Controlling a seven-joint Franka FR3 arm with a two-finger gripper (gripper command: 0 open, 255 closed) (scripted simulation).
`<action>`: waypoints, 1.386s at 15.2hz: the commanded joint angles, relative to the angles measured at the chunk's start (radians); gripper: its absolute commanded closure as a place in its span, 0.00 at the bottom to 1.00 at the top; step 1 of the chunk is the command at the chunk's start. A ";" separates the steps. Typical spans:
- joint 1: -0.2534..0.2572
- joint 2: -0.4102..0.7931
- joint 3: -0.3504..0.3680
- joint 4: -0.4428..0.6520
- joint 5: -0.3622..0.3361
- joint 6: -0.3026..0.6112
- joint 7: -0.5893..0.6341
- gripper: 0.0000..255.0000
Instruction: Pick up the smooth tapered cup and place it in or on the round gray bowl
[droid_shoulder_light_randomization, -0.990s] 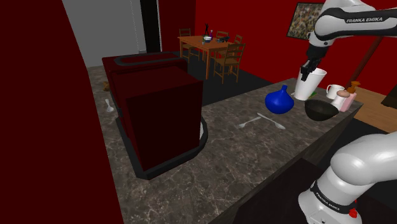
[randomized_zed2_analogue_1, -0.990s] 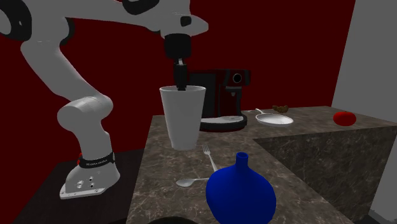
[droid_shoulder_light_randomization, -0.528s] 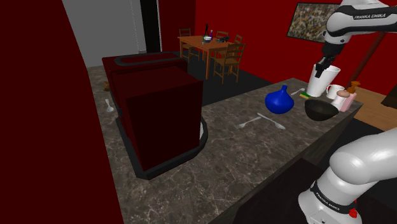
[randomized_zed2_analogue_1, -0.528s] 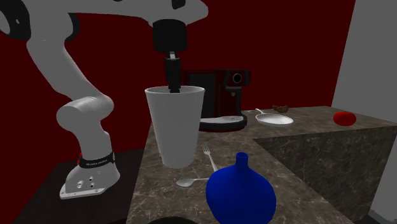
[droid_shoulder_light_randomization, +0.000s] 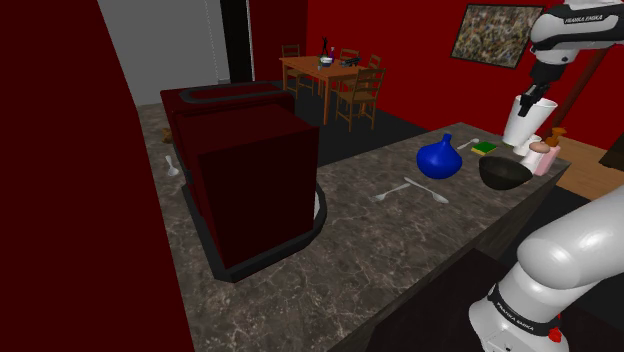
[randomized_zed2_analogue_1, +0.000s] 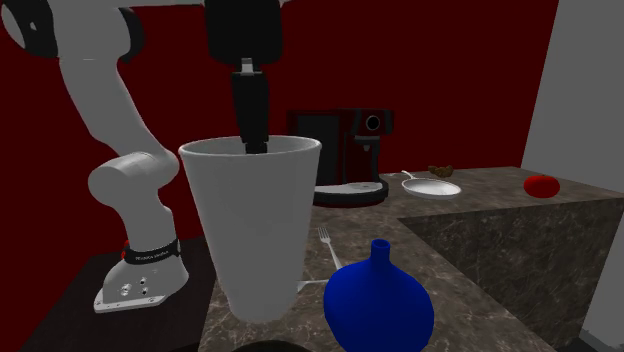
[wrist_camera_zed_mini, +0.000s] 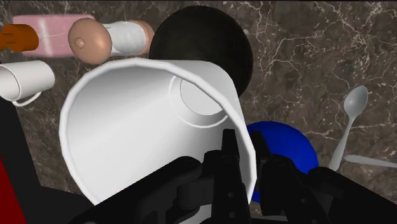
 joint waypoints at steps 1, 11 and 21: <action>-0.001 0.067 -0.056 0.072 0.039 -0.001 -0.073 1.00; -0.010 0.089 -0.087 -0.026 0.046 0.118 -0.092 1.00; -0.014 0.107 -0.105 -0.146 0.047 0.253 -0.088 1.00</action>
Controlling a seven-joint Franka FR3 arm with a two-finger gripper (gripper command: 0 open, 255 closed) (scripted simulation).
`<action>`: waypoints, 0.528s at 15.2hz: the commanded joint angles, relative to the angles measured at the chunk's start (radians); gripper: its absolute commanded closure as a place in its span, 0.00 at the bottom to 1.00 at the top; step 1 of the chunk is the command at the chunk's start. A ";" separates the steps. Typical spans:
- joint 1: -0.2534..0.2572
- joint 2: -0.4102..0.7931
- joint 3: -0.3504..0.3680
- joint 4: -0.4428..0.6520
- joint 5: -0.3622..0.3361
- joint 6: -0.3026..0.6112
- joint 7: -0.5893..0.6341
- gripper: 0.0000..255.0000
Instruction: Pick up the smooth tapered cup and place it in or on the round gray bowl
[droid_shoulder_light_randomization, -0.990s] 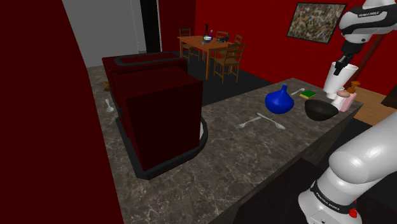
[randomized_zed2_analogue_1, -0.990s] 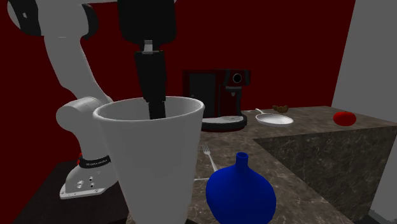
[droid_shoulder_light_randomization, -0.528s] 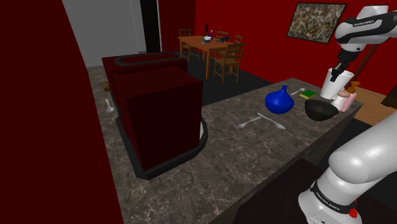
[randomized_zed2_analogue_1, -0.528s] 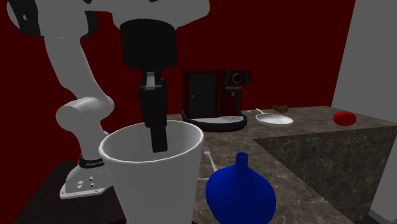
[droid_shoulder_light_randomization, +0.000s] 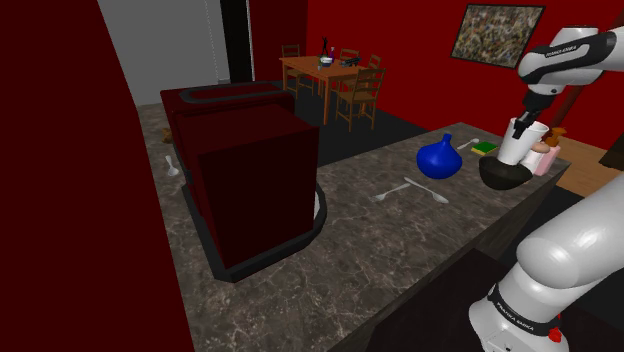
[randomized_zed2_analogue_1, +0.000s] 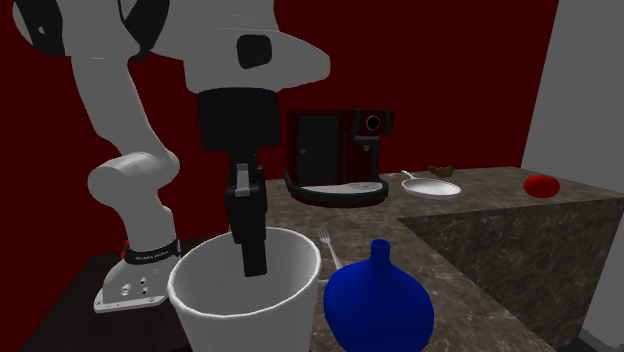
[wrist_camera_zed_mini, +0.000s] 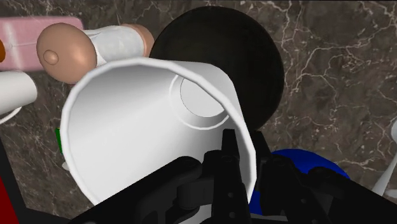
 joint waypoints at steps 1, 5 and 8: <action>-0.002 0.005 -0.005 -0.022 0.001 0.028 -0.002 1.00; -0.002 0.016 -0.012 -0.054 0.005 0.069 -0.004 1.00; -0.002 0.017 -0.012 -0.054 0.005 0.069 -0.004 1.00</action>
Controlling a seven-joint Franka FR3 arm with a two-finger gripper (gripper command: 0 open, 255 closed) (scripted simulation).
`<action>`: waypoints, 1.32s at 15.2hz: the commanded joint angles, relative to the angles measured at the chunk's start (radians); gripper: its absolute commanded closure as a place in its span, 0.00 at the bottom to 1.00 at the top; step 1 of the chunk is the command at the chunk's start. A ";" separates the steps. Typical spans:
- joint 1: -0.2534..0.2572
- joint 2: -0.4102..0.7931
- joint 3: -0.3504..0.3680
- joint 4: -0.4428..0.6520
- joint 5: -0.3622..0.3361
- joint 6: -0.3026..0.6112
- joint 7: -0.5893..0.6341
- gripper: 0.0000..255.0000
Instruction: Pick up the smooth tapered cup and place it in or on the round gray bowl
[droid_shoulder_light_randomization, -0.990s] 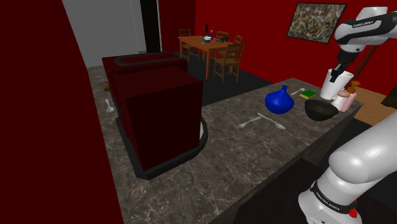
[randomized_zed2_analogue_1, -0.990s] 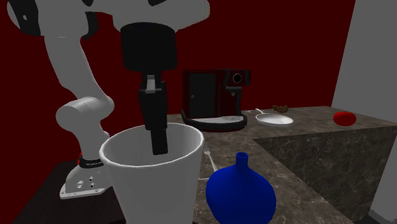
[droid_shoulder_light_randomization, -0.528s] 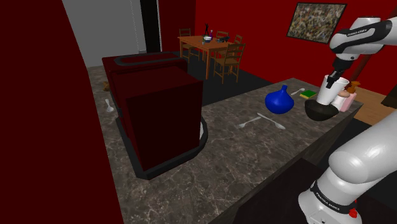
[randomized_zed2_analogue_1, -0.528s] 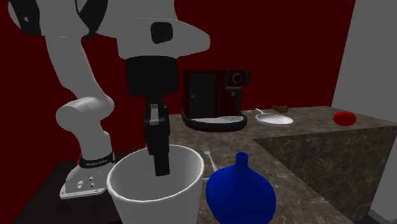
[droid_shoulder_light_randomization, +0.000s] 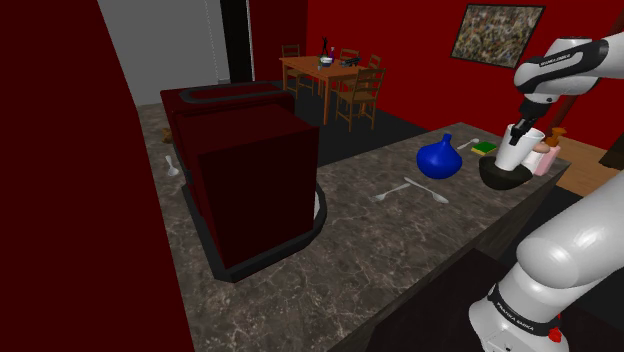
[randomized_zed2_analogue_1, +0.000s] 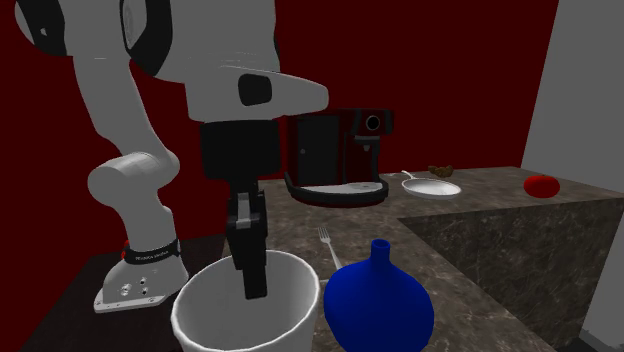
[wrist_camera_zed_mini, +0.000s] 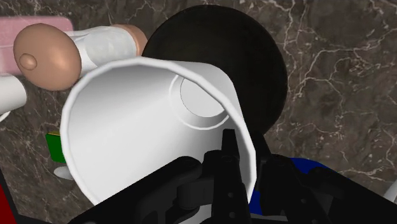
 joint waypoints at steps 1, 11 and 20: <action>0.000 0.000 0.000 -0.001 0.000 0.001 0.000 1.00; 0.000 -0.034 0.018 0.039 -0.018 -0.067 0.014 0.00; 0.000 -0.058 0.034 0.079 -0.029 -0.128 0.023 0.00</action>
